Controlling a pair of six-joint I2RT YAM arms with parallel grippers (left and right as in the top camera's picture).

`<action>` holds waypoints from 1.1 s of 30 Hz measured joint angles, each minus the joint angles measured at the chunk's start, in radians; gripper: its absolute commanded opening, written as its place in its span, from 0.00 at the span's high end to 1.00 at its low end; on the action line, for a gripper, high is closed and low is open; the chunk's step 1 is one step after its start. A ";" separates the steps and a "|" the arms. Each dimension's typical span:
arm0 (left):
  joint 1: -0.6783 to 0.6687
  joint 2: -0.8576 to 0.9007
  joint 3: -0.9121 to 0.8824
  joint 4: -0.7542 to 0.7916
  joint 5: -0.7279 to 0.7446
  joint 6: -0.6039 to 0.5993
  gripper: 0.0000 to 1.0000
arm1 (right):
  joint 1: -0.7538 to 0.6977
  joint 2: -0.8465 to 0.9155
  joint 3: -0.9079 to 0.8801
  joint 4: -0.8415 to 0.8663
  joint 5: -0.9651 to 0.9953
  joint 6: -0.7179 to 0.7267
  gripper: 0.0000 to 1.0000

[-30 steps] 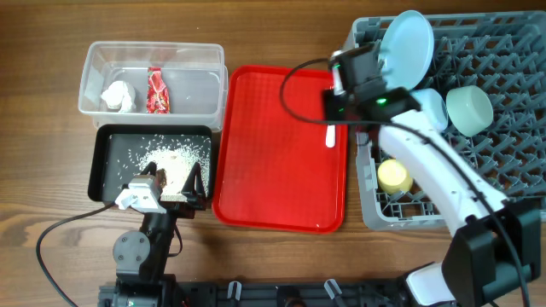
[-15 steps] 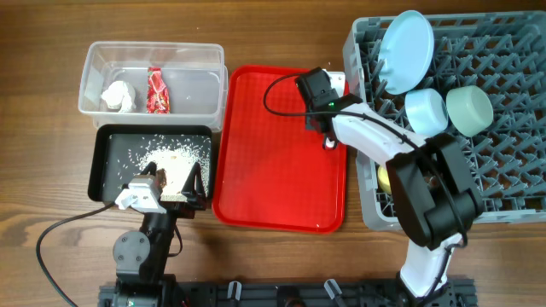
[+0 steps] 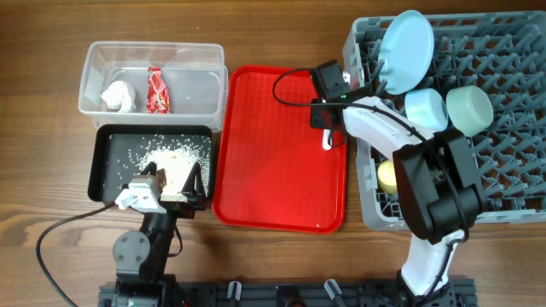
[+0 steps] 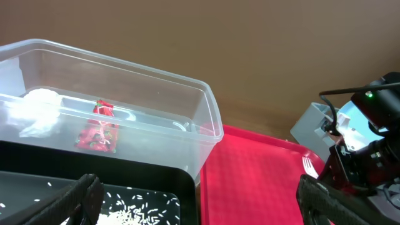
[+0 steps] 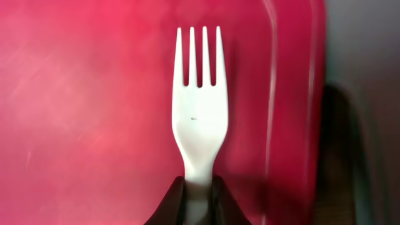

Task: Sort waste into correct bins and load items into the dishwasher rack
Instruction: 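Grasp the white plastic fork on the red tray, then drop the white fork into the grey rack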

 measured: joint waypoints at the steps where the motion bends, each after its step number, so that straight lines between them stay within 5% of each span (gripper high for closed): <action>1: 0.000 0.000 0.000 0.000 0.000 0.000 0.00 | 0.006 -0.006 -0.001 -0.014 -0.008 0.000 0.96; 12: 0.000 0.000 0.000 0.000 0.000 0.000 0.00 | -0.033 -0.405 -0.020 -0.105 -0.020 -0.068 0.96; 17: 0.000 0.000 0.000 0.000 0.000 0.000 0.00 | -0.183 -0.414 -0.020 -0.105 0.019 -0.326 0.94; 18: 0.000 0.000 0.000 0.000 0.000 0.000 0.00 | -0.195 -0.401 -0.020 -0.103 0.021 -0.366 0.87; 19: 0.000 0.000 0.000 0.000 0.000 0.000 0.00 | -0.200 -0.386 -0.020 -0.100 0.021 -0.398 0.63; 20: 0.000 0.000 0.000 0.000 0.000 0.000 0.00 | -0.201 -0.364 -0.020 -0.093 0.022 -0.428 0.58; 29: 0.000 0.000 0.000 0.000 0.000 0.000 0.00 | -0.185 -0.465 -0.020 -0.160 -0.131 -0.445 0.46; 31: 0.000 0.000 0.000 0.000 0.000 0.000 0.00 | -0.168 -0.566 -0.018 -0.176 -0.196 -0.443 0.00; 33: 0.000 0.000 0.000 0.000 0.000 0.000 0.00 | -0.134 -0.721 -0.010 -0.212 -0.282 -0.434 0.00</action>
